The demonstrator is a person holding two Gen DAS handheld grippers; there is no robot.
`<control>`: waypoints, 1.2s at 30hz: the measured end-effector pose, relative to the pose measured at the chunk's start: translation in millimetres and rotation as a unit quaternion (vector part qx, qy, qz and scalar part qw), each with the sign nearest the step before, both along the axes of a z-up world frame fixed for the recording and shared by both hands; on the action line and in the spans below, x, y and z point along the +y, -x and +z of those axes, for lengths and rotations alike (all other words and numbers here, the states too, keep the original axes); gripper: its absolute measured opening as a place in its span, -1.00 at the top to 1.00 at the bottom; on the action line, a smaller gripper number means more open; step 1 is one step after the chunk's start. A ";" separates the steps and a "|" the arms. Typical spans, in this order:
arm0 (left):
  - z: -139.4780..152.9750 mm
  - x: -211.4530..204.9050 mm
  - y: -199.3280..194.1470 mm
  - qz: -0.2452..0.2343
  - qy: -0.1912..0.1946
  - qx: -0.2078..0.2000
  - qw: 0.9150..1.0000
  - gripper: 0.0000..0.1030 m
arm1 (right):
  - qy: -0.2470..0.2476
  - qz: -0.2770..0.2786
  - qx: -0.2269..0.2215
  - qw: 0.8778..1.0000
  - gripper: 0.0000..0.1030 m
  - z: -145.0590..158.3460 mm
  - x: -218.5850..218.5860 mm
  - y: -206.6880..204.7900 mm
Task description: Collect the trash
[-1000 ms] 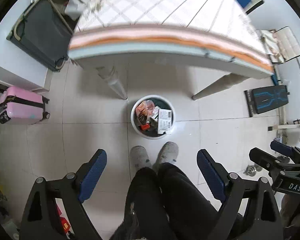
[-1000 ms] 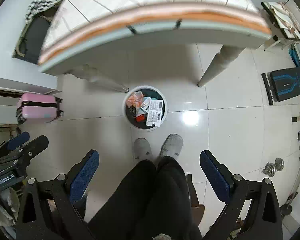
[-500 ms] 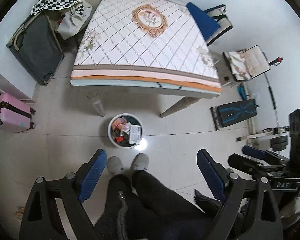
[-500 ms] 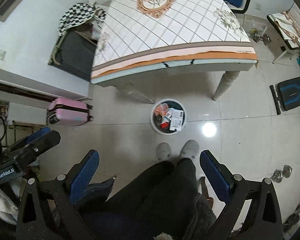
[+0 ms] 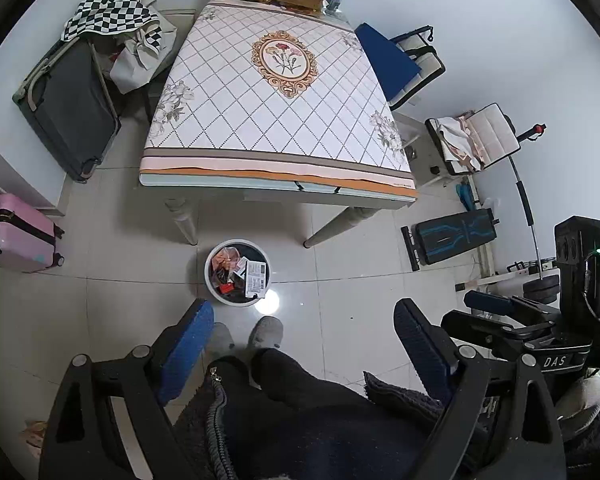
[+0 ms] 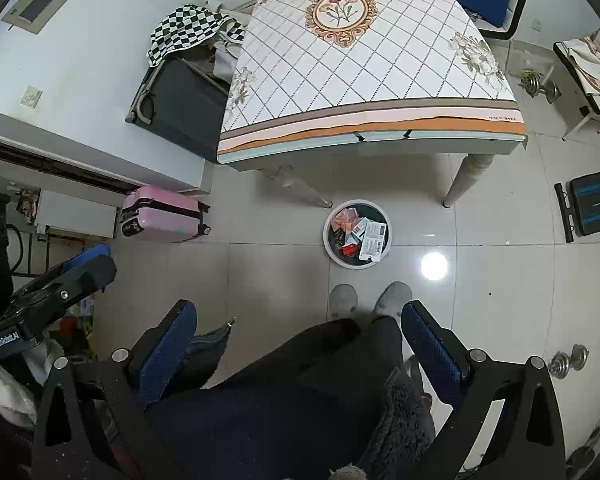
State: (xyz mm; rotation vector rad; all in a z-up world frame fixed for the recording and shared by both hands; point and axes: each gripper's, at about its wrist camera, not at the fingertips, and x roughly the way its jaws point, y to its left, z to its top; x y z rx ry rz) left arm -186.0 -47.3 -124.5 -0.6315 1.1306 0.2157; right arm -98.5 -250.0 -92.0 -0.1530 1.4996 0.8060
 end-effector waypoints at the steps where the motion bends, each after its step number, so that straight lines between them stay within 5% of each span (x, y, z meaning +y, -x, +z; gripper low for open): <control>1: 0.5 0.0 1.0 -0.001 0.001 -0.001 1.000 -0.93 | 0.000 0.000 0.000 1.000 -1.00 0.6 0.9 -0.6; 36: -1.8 -9.1 -5.7 -0.032 0.013 -0.004 0.999 -0.98 | 0.000 -0.008 0.012 1.000 -1.00 4.8 3.1 -9.8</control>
